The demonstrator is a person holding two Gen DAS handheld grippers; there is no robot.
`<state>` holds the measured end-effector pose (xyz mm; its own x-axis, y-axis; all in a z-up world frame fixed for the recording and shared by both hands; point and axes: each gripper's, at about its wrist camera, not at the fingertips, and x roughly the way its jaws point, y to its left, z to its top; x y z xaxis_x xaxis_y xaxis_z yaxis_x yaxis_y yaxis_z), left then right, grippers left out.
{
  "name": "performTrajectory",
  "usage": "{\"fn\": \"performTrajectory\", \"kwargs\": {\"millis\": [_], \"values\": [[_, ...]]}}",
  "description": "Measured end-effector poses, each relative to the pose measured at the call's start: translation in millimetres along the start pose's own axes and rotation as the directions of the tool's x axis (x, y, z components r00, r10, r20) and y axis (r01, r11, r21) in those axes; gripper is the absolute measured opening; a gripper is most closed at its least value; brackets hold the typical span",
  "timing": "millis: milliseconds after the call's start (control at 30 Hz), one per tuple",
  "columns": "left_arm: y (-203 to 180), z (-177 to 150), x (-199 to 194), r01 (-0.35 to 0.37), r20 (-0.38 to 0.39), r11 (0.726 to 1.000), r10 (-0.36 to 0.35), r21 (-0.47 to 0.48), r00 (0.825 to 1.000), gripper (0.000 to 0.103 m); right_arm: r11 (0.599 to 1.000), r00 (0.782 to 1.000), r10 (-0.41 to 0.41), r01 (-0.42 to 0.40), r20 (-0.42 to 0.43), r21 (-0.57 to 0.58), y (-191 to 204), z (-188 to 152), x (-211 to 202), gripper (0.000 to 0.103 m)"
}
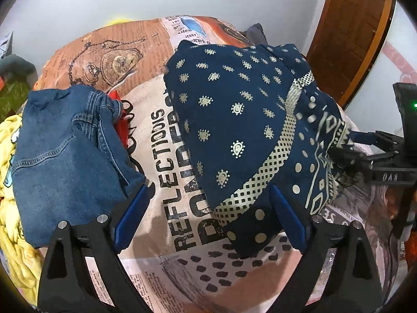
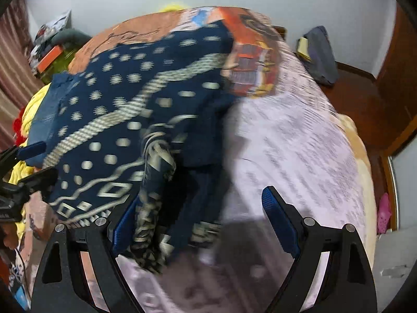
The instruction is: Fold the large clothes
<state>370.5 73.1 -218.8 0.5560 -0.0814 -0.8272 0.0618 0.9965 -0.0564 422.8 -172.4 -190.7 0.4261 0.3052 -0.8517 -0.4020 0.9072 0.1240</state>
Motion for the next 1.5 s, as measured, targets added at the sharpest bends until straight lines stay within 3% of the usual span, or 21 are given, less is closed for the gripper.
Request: {"fn": "performTrajectory", "kwargs": {"millis": [100, 233, 500, 600, 800, 900, 1033, 1167, 1267, 1500], "values": [[2, -2, -2, 0.017, -0.003, 1.0, -0.017, -0.007, 1.0, 0.094, 0.998, 0.999, -0.052, 0.052, 0.006, 0.031, -23, -8, -9, 0.088], [1, 0, -18, -0.021, 0.026, 0.999, 0.02, 0.025, 0.999, 0.094, 0.992, 0.993, -0.115, 0.114, 0.027, 0.045, -34, -8, -33, 0.088], [16, 42, -37, -0.097, 0.108, 0.995, 0.093, 0.029, 0.99, 0.094, 0.996, 0.987, 0.042, -0.054, 0.155, 0.072, -25, 27, -71, 0.09], [25, 58, -32, -0.076, 0.115, 0.997, 0.076, -0.003, 0.99, 0.094, 0.994, 0.983, 0.092, -0.101, 0.161, 0.046, -8, 43, -58, 0.09], [33, 87, 3, -0.022, 0.073, 0.999, 0.025, -0.036, 0.997, 0.094, 0.991, 0.987, 0.133, -0.134, 0.089, 0.007, 18, 65, -12, 0.09], [31, 97, 23, -0.023, 0.058, 0.999, 0.025, -0.033, 0.998, 0.094, 0.991, 0.99, 0.135, -0.134, 0.049, -0.008, 21, 74, 10, 0.09], [35, 112, 39, -0.038, 0.079, 0.997, 0.043, -0.071, 0.996, 0.094, 0.998, 0.996, 0.066, -0.067, 0.059, 0.012, 11, 87, 26, 0.09], [41, 125, 45, -0.07, 0.091, 0.992, 0.079, -0.102, 0.993, 0.094, 0.996, 0.995, 0.064, -0.069, 0.081, 0.063, -4, 96, 27, 0.09], [44, 129, 40, -0.098, 0.101, 0.989, 0.11, -0.113, 0.989, 0.094, 0.998, 0.993, -0.002, -0.005, 0.115, 0.056, -5, 100, 18, 0.09], [46, 120, 6, -0.102, 0.153, 0.99, 0.116, -0.095, 0.981, 0.094, 0.998, 0.987, 0.053, -0.057, 0.151, 0.021, -3, 92, -13, 0.09]]}}
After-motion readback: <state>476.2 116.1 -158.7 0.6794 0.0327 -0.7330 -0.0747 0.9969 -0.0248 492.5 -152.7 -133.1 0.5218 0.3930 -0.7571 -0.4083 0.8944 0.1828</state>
